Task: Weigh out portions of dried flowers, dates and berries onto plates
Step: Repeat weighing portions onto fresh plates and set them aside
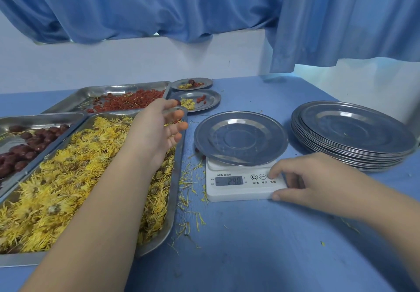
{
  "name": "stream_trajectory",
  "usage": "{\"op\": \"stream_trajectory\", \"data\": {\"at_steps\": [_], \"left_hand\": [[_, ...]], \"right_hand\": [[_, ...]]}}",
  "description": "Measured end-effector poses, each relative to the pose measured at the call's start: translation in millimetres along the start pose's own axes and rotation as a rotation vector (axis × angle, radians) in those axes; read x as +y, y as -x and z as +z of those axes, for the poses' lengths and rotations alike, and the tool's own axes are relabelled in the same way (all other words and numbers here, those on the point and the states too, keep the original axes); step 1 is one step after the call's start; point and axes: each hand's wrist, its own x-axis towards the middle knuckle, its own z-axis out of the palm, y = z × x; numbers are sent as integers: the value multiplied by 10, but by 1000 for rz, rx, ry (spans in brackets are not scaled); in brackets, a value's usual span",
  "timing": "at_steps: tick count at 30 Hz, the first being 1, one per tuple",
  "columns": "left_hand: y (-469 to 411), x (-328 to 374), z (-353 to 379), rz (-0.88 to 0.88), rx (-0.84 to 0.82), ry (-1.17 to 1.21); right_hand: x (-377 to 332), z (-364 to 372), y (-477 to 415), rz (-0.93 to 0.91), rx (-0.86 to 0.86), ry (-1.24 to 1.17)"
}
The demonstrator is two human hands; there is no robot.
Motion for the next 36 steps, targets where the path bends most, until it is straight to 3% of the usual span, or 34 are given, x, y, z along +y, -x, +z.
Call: {"op": "stream_trajectory", "data": {"at_steps": [10, 17, 36], "left_hand": [[4, -2, 9, 2, 0, -7], [1, -5, 15, 0, -9, -15], [-28, -38, 1, 17, -33, -34]], "right_hand": [[-18, 32, 6, 74, 15, 43], [-101, 59, -8, 71, 30, 236], [-44, 96, -37, 88, 198, -1]]}}
